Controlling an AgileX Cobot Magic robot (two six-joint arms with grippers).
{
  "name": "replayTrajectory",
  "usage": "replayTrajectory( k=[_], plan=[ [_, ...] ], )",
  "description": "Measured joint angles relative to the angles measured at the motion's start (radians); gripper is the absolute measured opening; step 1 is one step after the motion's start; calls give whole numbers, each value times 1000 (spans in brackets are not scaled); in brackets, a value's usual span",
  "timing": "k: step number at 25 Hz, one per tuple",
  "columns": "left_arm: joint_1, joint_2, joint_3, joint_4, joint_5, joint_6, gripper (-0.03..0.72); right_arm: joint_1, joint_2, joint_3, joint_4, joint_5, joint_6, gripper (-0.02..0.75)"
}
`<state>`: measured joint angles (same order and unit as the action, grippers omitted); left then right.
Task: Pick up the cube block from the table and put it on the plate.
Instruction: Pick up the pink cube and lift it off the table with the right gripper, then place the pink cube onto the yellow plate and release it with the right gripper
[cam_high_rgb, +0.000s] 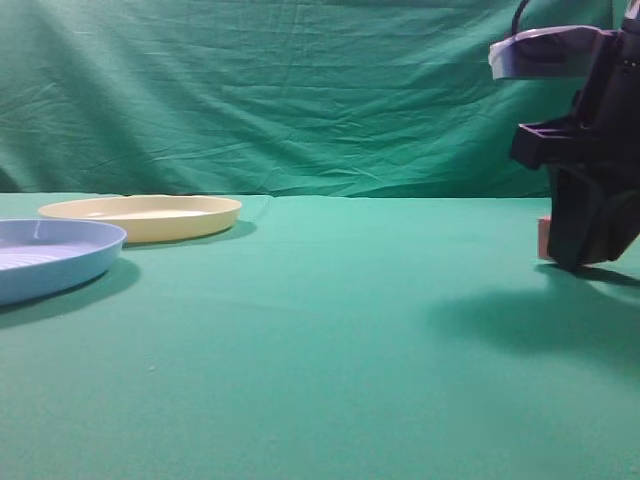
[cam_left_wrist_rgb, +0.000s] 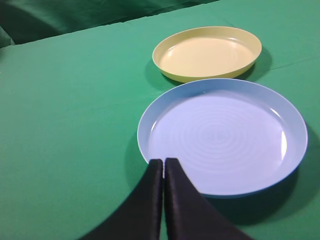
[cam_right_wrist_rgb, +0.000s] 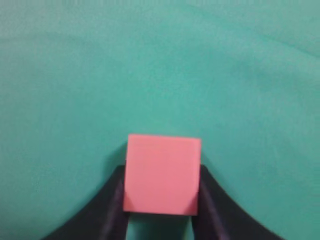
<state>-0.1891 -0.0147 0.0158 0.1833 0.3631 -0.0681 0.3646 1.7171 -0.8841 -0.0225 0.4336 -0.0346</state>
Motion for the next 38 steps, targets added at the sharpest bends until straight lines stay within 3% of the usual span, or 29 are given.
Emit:
replayTrajectory(
  k=[4, 9, 19, 27, 29, 32, 33, 34, 38],
  plan=[
    [0, 0, 0, 0, 0, 0, 0, 18, 0, -163, -2, 81, -29, 234],
    [0, 0, 0, 0, 0, 0, 0, 107, 61, -426, -1, 115, -49, 234],
    [0, 0, 0, 0, 0, 0, 0, 330, 479, -1005, 5, 173, -89, 234],
    [0, 0, 0, 0, 0, 0, 0, 384, 713, -1183, 10, 63, -91, 234],
    [0, 0, 0, 0, 0, 0, 0, 387, 730, -1189, 27, 54, -91, 337],
    [0, 0, 0, 0, 0, 0, 0, 389, 734, -1189, 49, 46, -91, 580],
    [0, 0, 0, 0, 0, 0, 0, 389, 734, -1190, 51, 44, -91, 620],
    [0, 0, 0, 0, 0, 0, 0, 389, 734, -1192, 52, 48, -89, 650],
    [0, 0, 0, 0, 0, 0, 0, 390, 710, -1237, 14, 193, -88, 643]
  ],
)
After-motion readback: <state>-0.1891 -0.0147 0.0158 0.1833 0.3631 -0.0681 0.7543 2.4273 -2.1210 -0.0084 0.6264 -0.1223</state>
